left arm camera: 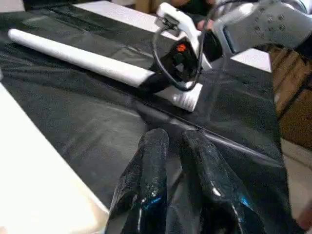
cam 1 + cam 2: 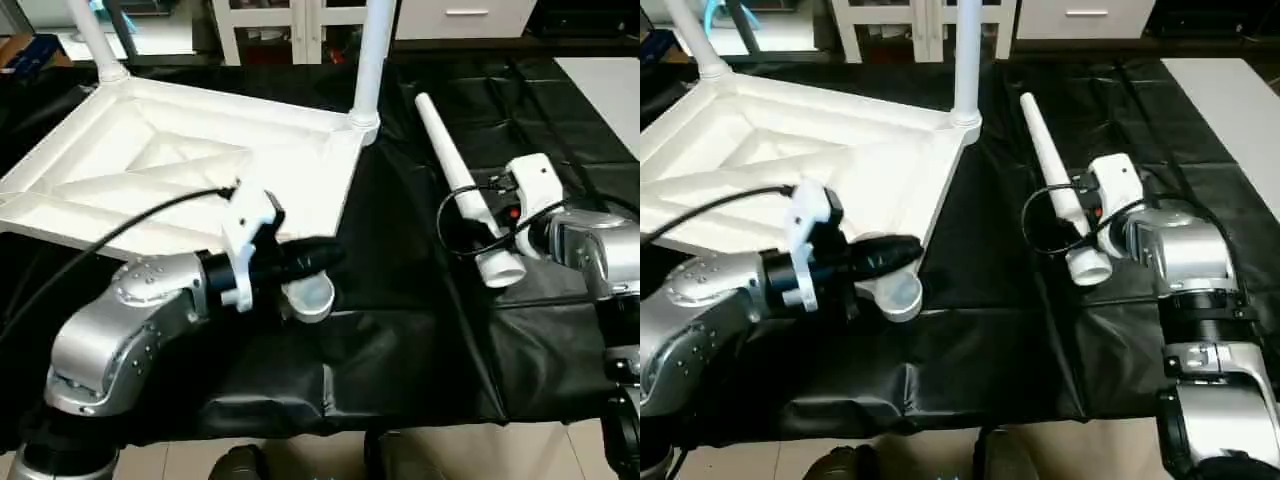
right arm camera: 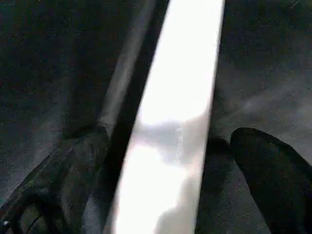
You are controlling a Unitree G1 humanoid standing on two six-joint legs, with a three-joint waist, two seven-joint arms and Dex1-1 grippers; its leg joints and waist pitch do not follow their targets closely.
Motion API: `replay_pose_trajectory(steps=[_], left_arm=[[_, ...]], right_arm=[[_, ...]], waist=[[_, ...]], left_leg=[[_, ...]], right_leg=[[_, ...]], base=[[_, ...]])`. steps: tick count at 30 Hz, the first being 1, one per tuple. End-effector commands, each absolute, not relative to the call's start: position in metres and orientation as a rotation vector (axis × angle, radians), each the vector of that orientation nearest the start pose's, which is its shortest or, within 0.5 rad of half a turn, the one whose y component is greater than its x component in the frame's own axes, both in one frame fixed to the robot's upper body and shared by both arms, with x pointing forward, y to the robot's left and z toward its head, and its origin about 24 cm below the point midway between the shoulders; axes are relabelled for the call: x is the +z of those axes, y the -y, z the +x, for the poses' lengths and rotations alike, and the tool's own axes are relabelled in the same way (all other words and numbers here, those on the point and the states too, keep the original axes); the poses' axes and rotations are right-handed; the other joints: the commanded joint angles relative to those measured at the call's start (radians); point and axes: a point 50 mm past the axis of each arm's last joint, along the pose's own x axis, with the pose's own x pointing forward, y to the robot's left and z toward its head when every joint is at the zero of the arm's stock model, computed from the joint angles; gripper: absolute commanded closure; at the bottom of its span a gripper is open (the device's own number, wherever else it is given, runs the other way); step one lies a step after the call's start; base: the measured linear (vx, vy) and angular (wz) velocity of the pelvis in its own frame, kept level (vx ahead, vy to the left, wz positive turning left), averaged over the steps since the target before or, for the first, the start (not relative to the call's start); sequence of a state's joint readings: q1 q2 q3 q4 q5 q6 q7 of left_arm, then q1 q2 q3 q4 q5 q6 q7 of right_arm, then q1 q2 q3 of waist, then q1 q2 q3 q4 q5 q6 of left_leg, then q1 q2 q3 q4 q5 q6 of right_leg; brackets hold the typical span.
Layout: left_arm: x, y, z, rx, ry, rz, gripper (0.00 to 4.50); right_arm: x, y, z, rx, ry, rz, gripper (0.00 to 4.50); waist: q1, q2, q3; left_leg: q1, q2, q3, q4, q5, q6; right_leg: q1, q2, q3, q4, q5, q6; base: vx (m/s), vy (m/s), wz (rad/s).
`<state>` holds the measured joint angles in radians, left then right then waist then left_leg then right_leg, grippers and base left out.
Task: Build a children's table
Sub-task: Pick table leg
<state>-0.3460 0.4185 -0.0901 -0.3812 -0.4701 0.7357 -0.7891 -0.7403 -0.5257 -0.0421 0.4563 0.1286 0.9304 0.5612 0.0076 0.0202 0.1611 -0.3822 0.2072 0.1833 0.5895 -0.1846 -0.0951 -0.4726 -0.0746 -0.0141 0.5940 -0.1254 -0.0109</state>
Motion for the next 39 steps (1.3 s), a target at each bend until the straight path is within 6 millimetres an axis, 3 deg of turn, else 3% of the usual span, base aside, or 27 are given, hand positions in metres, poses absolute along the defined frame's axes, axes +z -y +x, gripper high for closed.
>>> replay_pose_trajectory(steps=[1,8,16,28,36,38,39], left_arm=[[0.151,-0.116,0.255,-1.138,-0.124,0.059,3.76],[0.151,-0.117,0.254,-1.136,-0.131,0.066,3.76],[0.150,-0.118,0.254,-1.131,-0.145,0.084,3.76],[0.149,-0.118,0.254,-1.125,-0.144,0.089,3.76],[0.152,-0.120,0.262,-1.065,-0.114,0.095,3.76],[0.156,-0.123,0.274,-0.960,-0.062,0.070,3.76],[0.159,-0.124,0.279,-0.916,-0.040,0.060,3.76]], right_arm=[[0.101,0.242,0.343,0.284,-0.756,0.025,0.30],[0.100,0.248,0.343,0.268,-0.785,0.130,0.79],[0.094,0.266,0.332,0.274,-0.826,0.461,1.43],[0.088,0.284,0.320,0.247,-0.859,0.435,2.56],[0.096,0.289,0.321,0.249,-0.825,0.400,2.62],[0.103,0.290,0.324,0.251,-0.768,0.379,2.62],[0.107,0.290,0.326,0.253,-0.730,0.362,2.62]], waist=[[0.007,-0.014,-0.073],[0.010,-0.016,-0.078],[0.023,-0.023,-0.086],[0.039,-0.023,-0.090],[0.039,-0.027,-0.093],[0.039,-0.032,-0.094],[0.040,-0.030,-0.095]], left_leg=[[0.011,-0.006,0.013,-0.059,-0.147,0.084],[0.011,-0.007,0.014,-0.057,-0.130,0.072],[0.011,-0.007,0.017,-0.051,-0.087,0.101],[0.009,-0.006,0.018,-0.048,-0.102,0.091],[0.008,-0.006,0.018,-0.046,-0.105,0.086],[0.007,-0.007,0.019,-0.044,-0.096,0.093],[0.008,-0.006,0.019,-0.042,-0.100,0.094]], right_leg=[[0.081,-0.018,0.016,-0.058,-0.211,-0.267],[0.080,-0.017,0.016,-0.057,-0.219,-0.260],[0.084,-0.015,0.016,-0.049,-0.158,-0.285],[0.083,-0.016,0.013,-0.052,-0.206,-0.271],[0.082,-0.015,0.013,-0.053,-0.219,-0.261],[0.082,-0.013,0.015,-0.053,-0.204,-0.263],[0.082,-0.014,0.015,-0.054,-0.204,-0.259]], base=[[0.000,0.000,0.00],[0.000,0.000,0.00],[0.000,0.000,0.00],[0.000,0.000,0.00],[0.000,0.000,0.00],[0.000,0.000,0.00],[0.000,0.000,0.00]])
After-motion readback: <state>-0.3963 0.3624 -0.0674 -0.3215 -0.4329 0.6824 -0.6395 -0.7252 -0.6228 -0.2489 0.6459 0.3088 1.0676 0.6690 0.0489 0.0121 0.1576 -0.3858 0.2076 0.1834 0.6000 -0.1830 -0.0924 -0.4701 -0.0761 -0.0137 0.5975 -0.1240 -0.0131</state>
